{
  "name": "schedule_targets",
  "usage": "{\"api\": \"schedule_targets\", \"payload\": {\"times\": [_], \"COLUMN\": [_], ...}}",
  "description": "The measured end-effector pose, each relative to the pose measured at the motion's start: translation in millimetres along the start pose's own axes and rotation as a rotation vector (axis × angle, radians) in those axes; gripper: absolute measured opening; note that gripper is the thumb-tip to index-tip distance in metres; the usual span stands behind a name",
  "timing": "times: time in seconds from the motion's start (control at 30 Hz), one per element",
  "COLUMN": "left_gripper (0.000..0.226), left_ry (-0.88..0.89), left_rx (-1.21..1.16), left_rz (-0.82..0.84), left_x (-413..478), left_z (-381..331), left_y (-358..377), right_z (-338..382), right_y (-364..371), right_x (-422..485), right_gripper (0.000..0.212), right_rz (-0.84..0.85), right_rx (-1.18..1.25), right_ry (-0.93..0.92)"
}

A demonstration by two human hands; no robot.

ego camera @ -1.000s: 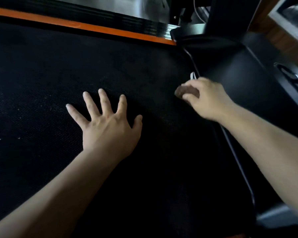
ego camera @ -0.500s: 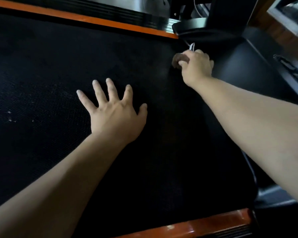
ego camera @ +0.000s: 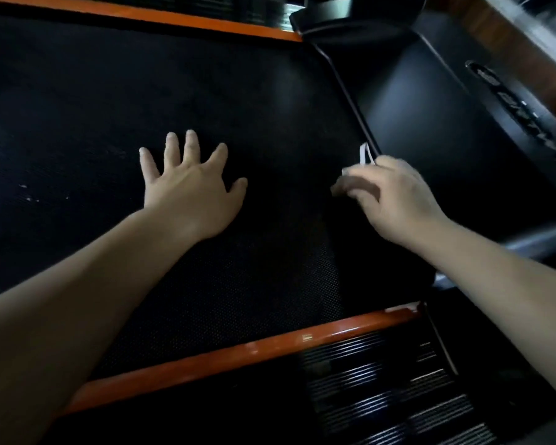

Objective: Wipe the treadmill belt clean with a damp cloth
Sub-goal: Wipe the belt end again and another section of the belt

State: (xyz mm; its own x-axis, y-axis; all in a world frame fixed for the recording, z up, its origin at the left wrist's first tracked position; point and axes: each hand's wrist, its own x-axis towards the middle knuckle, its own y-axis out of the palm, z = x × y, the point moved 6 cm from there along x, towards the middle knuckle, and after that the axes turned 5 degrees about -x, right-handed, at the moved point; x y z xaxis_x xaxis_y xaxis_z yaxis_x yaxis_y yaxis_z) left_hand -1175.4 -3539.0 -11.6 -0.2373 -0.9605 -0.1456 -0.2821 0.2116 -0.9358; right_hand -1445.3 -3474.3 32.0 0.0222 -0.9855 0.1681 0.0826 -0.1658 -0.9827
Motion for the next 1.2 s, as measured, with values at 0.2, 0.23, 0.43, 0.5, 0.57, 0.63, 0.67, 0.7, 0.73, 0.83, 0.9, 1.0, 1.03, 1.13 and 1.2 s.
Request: {"api": "schedule_targets", "payload": {"times": [0.2, 0.23, 0.43, 0.5, 0.57, 0.63, 0.67, 0.7, 0.73, 0.83, 0.9, 1.0, 1.03, 1.13, 1.2], "left_gripper": [0.074, 0.074, 0.074, 0.073, 0.073, 0.072, 0.072, 0.072, 0.073, 0.074, 0.076, 0.077, 0.076, 0.075, 0.076], "left_ry": [0.047, 0.055, 0.079, 0.081, 0.081, 0.064, 0.048, 0.028, 0.003, -0.061, -0.070, -0.054, -0.069, -0.131, -0.165], "left_rx": [0.025, 0.015, -0.041, -0.059, -0.072, -0.085, -0.083, -0.076, -0.068, -0.078, -0.066, -0.043, -0.041, -0.034, -0.040], "left_rz": [0.016, 0.008, -0.006, -0.005, -0.008, -0.014, -0.016, -0.016, -0.019, -0.044, -0.038, -0.007, -0.005, -0.005, -0.002], "left_x": [-35, -38, -61, -71, -84, -94, -98, -100, -103, -114, -122, -125, -123, -122, -125], "left_z": [30, 32, 40, 45, 50, 57, 61, 68, 75, 99, 112, 113, 111, 99, 95], "left_y": [-1, -1, -2, -4, -4, -5, -6, -7, -9, -13, -13, -12, -12, -10, -8], "right_z": [-5, -2, 15, 15, 16, 21, 26, 33, 45, 108, 149, 139, 117, 48, 71], "right_y": [9, 10, -15, -22, -21, -18, -15, -13, -10, 4, 14, 16, 15, 4, 8], "right_x": [67, 55, -44, -64, -71, -67, -65, -64, -64, -64, -71, -66, -61, -42, -37], "right_gripper": [0.026, 0.029, 0.035, 0.033, 0.029, 0.024, 0.023, 0.023, 0.024, 0.023, 0.022, 0.043, 0.046, 0.044, 0.035], "right_rz": [-0.042, -0.050, 0.027, 0.078, 0.115, 0.108, 0.084, 0.057, 0.036, -0.035, -0.048, 0.028, 0.038, -0.052, -0.098], "right_rx": [-0.010, -0.003, 0.032, 0.019, -0.036, -0.081, -0.087, -0.091, -0.091, 0.038, 0.170, 0.103, 0.035, -0.037, 0.016], "right_ry": [0.189, 0.200, 0.153, 0.182, 0.246, 0.380, 0.455, 0.516, 0.550, 0.394, 0.201, 0.102, 0.133, 0.511, 0.591]}}
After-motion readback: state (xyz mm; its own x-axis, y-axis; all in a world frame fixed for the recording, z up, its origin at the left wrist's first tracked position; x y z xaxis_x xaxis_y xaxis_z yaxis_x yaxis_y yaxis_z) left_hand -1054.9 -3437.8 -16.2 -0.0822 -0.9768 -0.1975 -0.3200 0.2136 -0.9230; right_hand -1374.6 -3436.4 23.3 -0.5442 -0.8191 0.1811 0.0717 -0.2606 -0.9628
